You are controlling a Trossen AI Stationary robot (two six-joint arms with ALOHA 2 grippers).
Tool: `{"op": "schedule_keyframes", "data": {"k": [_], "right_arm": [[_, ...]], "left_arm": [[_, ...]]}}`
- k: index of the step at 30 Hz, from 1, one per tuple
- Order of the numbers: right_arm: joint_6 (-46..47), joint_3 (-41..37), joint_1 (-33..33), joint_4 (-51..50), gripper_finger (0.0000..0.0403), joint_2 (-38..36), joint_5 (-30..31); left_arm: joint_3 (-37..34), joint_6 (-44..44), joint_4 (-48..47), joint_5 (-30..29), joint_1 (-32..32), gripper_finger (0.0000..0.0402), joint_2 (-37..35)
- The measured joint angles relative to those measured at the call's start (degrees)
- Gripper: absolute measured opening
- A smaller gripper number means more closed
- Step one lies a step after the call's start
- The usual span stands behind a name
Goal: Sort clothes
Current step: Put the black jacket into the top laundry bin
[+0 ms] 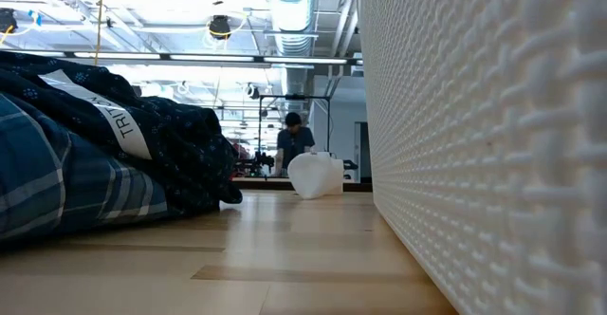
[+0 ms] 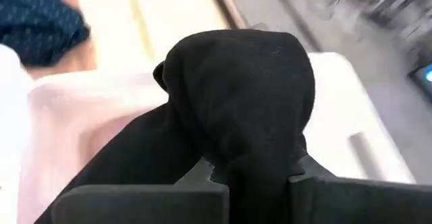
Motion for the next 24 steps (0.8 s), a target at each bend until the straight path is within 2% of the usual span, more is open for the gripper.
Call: {"op": "schedule_keyframes", "data": {"k": [15,24], "right_arm": [[-0.16,0.00,-5.90,-6.31,0.0046,9.63,-8.86],[-2.20,0.00,-9.58,-7.70,0.0046,14.65,-14.16]], "left_arm": [[-13.77,-5.49,4.85,6.03,-0.88,0.0295,1.83],[-15.49,-6.41,8.31,6.23,-5.03,0.0295,1.79]]}}
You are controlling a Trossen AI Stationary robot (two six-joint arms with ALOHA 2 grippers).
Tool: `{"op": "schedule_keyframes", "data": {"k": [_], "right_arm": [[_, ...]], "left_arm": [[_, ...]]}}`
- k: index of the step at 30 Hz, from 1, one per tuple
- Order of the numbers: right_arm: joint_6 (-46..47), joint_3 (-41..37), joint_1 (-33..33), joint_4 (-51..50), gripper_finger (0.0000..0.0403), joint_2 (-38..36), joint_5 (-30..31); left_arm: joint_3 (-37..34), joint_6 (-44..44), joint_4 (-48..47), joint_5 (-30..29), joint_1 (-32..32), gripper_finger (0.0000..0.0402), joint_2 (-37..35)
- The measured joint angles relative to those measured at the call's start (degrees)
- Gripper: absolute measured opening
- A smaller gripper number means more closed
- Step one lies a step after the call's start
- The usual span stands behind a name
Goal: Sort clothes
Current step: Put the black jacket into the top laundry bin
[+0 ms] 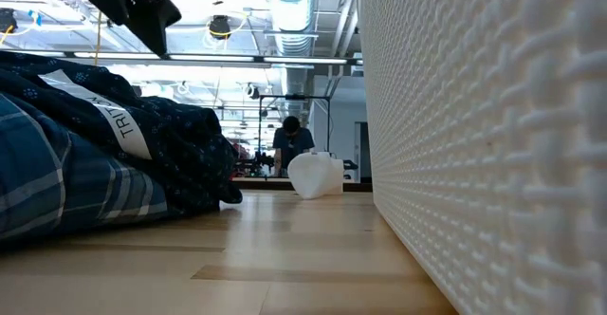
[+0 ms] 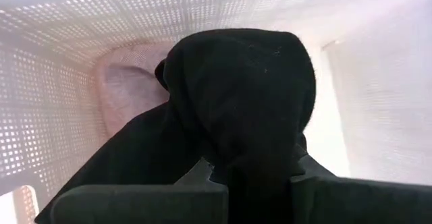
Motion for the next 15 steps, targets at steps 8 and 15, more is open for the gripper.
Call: {"op": "schedule_keyframes", "data": {"k": [8,15], "right_arm": [[-3.12,-1.79,-2.28,0.11,0.0047,4.40,-7.98],[-4.24,-6.14,-4.93,0.43,0.0058,8.29,-11.88]], "left_arm": [[0.00,-0.22,0.53,-1.55,-2.41,0.0295,1.55],[0.00,-2.21,0.49,-0.89,-2.96,0.0295,5.58]]}}
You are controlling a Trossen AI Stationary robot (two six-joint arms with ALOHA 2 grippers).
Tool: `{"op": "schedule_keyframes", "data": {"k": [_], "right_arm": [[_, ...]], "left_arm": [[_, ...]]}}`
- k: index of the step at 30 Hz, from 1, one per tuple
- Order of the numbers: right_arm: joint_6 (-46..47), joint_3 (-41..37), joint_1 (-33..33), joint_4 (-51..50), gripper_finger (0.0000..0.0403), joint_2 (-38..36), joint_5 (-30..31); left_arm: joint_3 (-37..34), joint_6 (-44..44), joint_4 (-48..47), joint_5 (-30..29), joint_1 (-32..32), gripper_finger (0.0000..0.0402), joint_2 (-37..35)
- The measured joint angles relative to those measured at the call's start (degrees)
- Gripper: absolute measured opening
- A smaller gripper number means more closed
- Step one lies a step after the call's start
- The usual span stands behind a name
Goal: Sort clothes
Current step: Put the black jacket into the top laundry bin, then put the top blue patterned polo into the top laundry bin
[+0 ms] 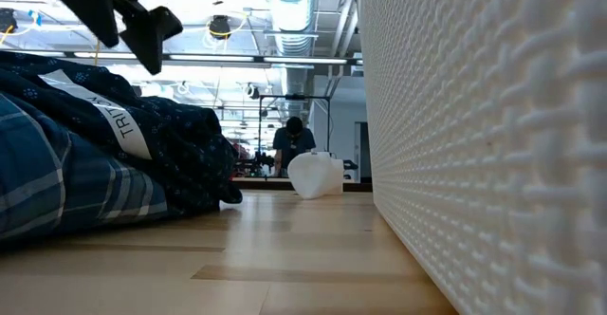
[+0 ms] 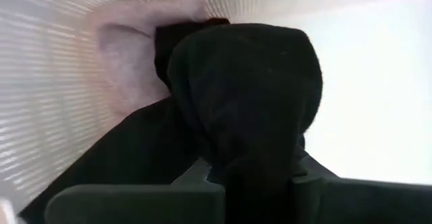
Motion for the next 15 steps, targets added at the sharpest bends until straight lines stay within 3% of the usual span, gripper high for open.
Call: {"op": "schedule_keyframes", "data": {"k": [9,15], "right_arm": [[-0.15,-3.84,-2.16,3.91,0.0115,0.69,-4.38],[0.00,-4.02,-2.32,5.53,0.0191,0.61,-6.43]], "left_arm": [[0.00,2.81,2.41,-0.46,-1.87,0.0318,7.70],[0.00,6.86,4.97,-3.70,-1.88,0.0348,12.67]]}}
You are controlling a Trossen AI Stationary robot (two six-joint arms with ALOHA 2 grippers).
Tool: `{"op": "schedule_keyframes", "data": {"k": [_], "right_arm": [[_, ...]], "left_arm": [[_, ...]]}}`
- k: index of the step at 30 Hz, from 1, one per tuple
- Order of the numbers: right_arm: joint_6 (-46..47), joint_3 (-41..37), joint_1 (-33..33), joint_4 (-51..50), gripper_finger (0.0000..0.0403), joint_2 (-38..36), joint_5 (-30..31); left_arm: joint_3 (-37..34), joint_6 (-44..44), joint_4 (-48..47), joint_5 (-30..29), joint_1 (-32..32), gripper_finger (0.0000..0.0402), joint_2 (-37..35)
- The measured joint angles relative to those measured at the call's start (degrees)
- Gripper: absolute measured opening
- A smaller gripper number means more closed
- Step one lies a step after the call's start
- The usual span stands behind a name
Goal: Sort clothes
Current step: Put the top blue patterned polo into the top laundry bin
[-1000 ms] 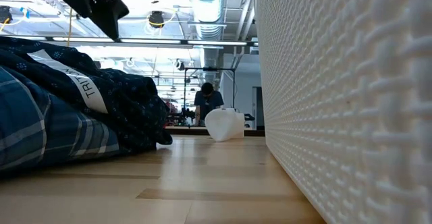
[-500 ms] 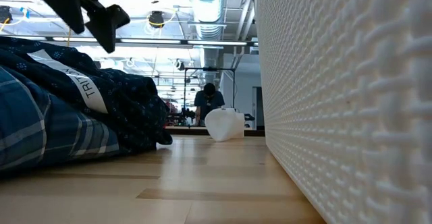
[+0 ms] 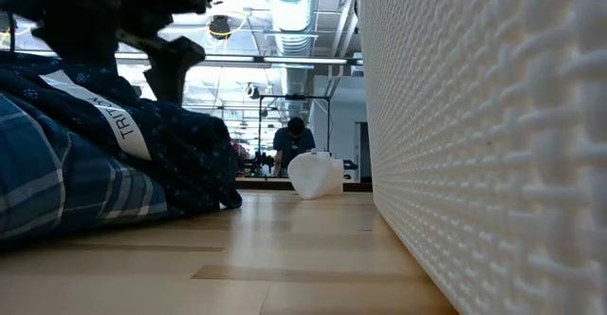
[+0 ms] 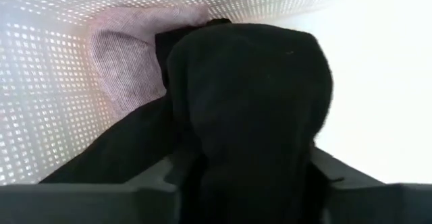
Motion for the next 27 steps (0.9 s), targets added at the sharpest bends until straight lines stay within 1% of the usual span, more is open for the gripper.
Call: {"op": "schedule_keyframes", "data": {"k": [4,7,9,12,14,16,18,20,22,26,27], "right_arm": [[0.78,0.00,0.00,0.27,0.0250,0.00,-0.14],[1.14,0.00,0.02,0.24,0.0277,0.00,-0.18],[1.26,0.00,0.02,0.08,0.0284,0.00,-0.18],[1.33,0.00,0.02,-0.06,0.0286,-0.20,-0.18],[1.55,0.01,0.04,-0.09,0.0286,-0.71,-0.16],[1.57,0.42,0.04,-0.66,0.0286,-1.51,-0.05],[1.90,1.36,0.11,-1.53,0.0286,-2.69,0.21],[2.43,2.39,0.11,-1.95,0.0286,-4.37,0.24],[2.62,3.57,0.13,-2.00,0.0286,-6.34,0.27],[2.60,6.06,0.56,-1.35,0.0286,-10.69,0.42],[2.60,6.79,0.57,-0.97,0.0286,-11.85,0.43]], "left_arm": [[0.02,2.99,1.24,-1.48,0.27,0.0362,3.41],[0.11,4.18,2.11,-1.51,1.42,0.0366,6.69],[0.11,4.60,2.73,-1.45,2.63,0.0366,9.28],[0.24,5.68,4.00,-0.58,4.73,0.0364,13.27],[0.39,7.08,4.66,1.51,6.14,0.0359,15.73],[0.38,8.43,4.98,3.45,7.30,0.0344,17.77],[0.48,9.89,5.73,4.95,8.10,0.0315,19.48],[0.48,11.31,6.71,5.31,8.52,0.0272,20.32],[0.48,12.63,7.19,5.66,8.82,0.0209,20.52],[0.48,15.45,7.36,6.72,9.07,0.0068,20.21],[0.46,16.16,7.36,6.80,9.07,0.0056,20.04]]}}
